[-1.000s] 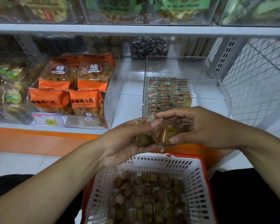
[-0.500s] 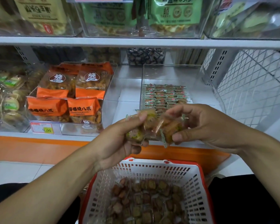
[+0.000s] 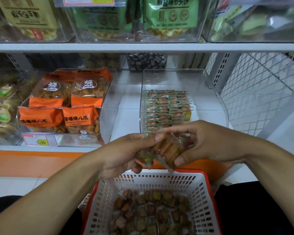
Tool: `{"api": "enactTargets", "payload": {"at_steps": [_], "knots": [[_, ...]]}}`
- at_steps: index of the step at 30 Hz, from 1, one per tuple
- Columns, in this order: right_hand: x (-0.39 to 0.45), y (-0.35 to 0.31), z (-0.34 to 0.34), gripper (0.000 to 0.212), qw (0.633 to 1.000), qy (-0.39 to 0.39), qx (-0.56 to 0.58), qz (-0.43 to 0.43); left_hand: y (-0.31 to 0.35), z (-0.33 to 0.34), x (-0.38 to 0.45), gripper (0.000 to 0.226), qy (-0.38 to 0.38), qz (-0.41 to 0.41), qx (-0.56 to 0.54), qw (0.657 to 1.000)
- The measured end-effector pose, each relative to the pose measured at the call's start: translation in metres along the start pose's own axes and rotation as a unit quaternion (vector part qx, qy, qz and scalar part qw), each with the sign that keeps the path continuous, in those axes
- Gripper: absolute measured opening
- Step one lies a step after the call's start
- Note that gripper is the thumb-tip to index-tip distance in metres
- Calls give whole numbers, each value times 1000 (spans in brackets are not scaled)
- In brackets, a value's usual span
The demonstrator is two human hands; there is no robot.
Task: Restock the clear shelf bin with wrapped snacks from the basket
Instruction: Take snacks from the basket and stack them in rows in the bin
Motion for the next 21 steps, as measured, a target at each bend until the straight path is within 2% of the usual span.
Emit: {"api": "enactTargets", "payload": {"at_steps": [3, 6, 8, 10, 12, 14, 18, 21], "knots": [[1, -4, -4, 58, 1000, 17, -12, -9, 1, 6, 12, 51, 40, 14, -46, 998], [1, -8, -32, 55, 987, 132, -88, -7, 6, 9, 25, 40, 104, 64, -74, 990], [5, -5, -58, 54, 937, 257, -236, 12, 9, 9, 33, 40, 126, 92, -72, 985], [15, 6, -76, 49, 865, 317, -383, 67, 11, 12, 40, 45, 126, 101, -66, 985], [32, 28, -88, 45, 816, 288, -469, 178, 10, 14, 47, 47, 125, 98, -64, 985], [52, 52, -93, 43, 789, 243, -503, 254, 7, 17, 53, 41, 130, 91, -63, 985], [78, 81, -90, 45, 808, 253, -459, 270, 3, 16, 61, 39, 156, 74, -91, 981], [86, 94, -86, 64, 834, 303, -366, 283, 1, 16, 62, 51, 167, 52, -105, 979]]}}
Point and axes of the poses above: each hand's wrist, its own x-axis towards the middle knuckle, its own z-axis out of the palm, y = z × x, the point moved 1 cm from there along x, towards the middle knuckle, and after that the axes turned 5 degrees about -x, right-handed, at the moved point
